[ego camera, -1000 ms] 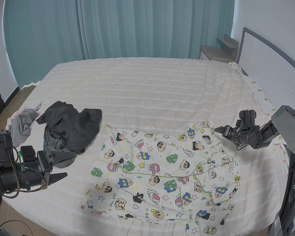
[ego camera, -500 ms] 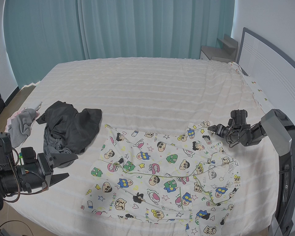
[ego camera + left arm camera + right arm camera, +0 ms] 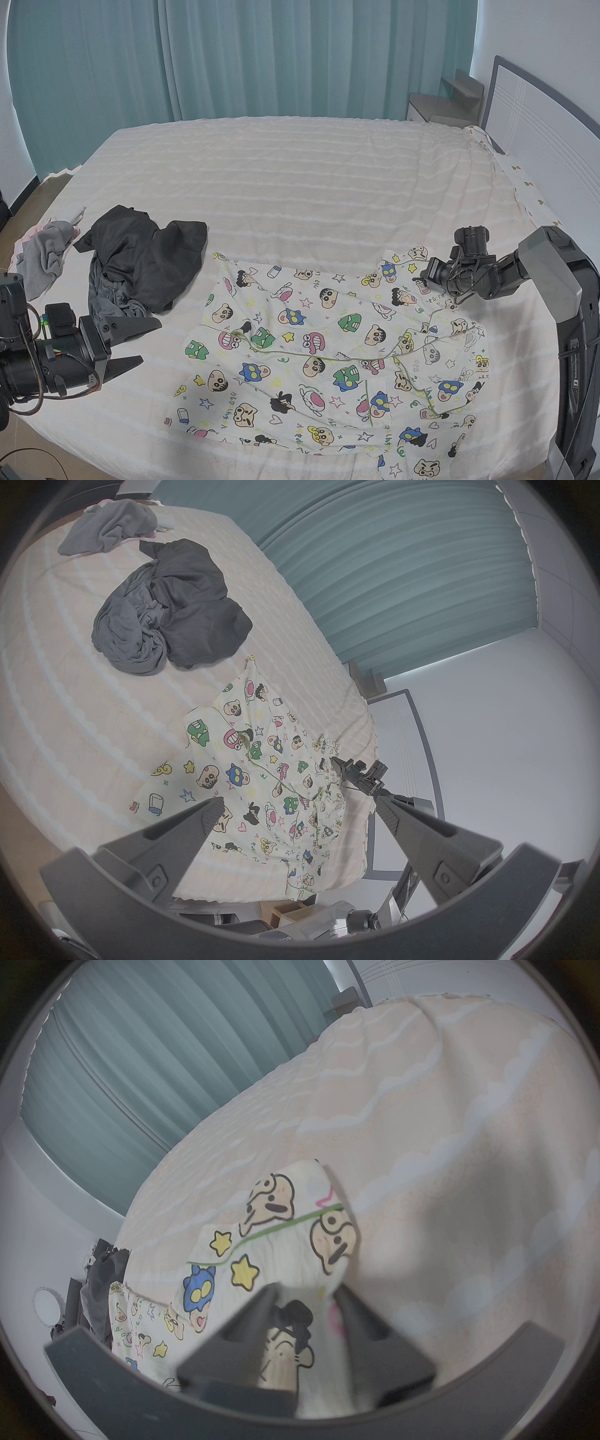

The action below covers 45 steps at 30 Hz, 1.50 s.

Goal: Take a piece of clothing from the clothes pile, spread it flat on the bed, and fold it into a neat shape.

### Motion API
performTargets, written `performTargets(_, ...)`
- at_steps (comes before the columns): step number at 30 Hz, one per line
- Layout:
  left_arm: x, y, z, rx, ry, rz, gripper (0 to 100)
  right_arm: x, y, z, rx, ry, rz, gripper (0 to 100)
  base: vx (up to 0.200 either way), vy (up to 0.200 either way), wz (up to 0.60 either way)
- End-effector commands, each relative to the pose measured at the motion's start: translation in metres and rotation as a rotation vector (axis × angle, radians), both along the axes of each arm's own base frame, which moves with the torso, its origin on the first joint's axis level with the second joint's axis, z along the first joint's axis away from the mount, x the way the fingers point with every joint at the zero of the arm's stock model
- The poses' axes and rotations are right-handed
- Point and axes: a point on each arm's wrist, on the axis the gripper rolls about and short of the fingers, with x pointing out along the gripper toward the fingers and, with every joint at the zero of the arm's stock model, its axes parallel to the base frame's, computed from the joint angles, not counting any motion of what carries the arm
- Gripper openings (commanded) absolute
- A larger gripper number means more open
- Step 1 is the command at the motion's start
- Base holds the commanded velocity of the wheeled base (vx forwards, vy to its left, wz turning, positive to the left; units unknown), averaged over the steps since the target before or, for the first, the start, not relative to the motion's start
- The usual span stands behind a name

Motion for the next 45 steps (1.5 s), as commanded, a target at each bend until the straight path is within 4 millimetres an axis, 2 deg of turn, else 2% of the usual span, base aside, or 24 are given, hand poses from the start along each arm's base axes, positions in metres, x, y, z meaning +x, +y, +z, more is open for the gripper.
performTargets(1,0.001,0.0,-0.002,0.001,0.011,0.0,100,0.002,-0.009,0.003,0.0,-0.014,-0.02,0,0.0,0.0,0.0)
performTargets(8,0.001,0.0,-0.002,0.001,0.011,0.0,100,0.005,-0.018,0.011,0.008,-0.062,-0.043,0,0.0,0.0,0.0)
performTargets(24,0.001,0.0,-0.002,0.002,0.01,0.001,100,0.019,-0.024,0.03,0.001,-0.235,-0.1,0,0.0,0.0,0.0)
performTargets(32,0.001,0.0,-0.002,0.003,0.01,0.003,100,0.006,-0.031,0.026,0.001,-0.158,-0.082,0,0.0,0.0,0.0)
performTargets(34,0.001,0.0,-0.002,0.002,0.013,0.003,100,0.001,-0.039,0.026,0.008,-0.109,-0.075,0,0.0,0.0,0.0)
performTargets(35,0.001,0.0,-0.002,0.002,0.013,0.003,100,0.001,-0.039,0.026,0.008,-0.109,-0.075,100,0.0,0.0,0.0)
performTargets(40,0.001,0.0,-0.002,0.002,0.013,0.003,100,-0.001,-0.048,0.034,0.031,-0.113,-0.054,100,0.0,0.0,0.0)
performTargets(45,0.001,0.0,-0.003,0.002,0.014,0.002,100,-0.006,-0.042,0.028,0.055,-0.089,0.0,100,0.0,0.0,0.0)
